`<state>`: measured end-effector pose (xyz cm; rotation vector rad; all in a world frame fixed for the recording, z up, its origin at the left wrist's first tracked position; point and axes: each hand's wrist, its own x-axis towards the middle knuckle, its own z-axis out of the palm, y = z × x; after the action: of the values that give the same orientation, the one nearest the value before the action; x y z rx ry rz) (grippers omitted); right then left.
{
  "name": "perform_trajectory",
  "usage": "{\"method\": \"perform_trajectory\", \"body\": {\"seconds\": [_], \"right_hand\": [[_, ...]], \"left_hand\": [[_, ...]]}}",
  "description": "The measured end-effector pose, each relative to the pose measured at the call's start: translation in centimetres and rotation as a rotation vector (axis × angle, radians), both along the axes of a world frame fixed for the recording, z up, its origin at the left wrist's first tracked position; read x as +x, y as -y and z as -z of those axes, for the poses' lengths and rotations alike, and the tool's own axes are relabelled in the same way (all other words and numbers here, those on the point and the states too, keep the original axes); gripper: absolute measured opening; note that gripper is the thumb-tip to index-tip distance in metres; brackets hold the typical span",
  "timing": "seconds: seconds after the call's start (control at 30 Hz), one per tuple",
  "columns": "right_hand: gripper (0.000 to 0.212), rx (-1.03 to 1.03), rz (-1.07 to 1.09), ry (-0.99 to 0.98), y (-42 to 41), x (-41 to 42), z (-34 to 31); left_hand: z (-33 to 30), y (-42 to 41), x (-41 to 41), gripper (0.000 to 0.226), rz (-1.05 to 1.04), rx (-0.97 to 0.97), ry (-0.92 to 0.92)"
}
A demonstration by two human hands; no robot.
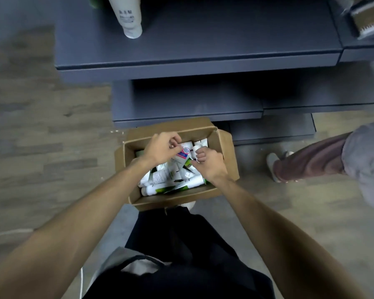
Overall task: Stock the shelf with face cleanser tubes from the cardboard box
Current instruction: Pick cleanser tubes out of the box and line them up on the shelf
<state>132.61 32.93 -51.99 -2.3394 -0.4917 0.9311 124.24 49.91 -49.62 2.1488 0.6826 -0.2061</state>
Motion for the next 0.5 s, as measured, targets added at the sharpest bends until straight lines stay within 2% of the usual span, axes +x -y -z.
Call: {"method": "perform_trajectory", "body": {"seconds": [0.1,0.17,0.33,0.4,0.5], "right_hand": [[0.033,-0.012,-0.012,-0.009,-0.1,-0.4,1.5],[0.036,-0.022,-0.024,-0.024,-0.1,-0.8,2.4],[0.042,-0.049,-0.037,-0.079,0.4,-1.6,4.2],[0.041,-0.048,-0.039,-0.071,0.6,-1.9,4.7],[0.039,-0.053,-0.024,-0.075,0.9,-2.0,4.9]], "left_hand": [[2.7,-0.3,-0.8,0.013,0.004,-0.026,-0.186],[4.3,-0.6,-1.1,0.025,-0.009,-0.035,-0.28],[7.2,-0.7,-0.4,0.059,-0.007,0.033,-0.362],[7.8,-0.6,-0.1,0.056,0.018,0.04,-0.364],[8.1,-0.5,0.1,0.038,0.016,0.049,-0.346]]}}
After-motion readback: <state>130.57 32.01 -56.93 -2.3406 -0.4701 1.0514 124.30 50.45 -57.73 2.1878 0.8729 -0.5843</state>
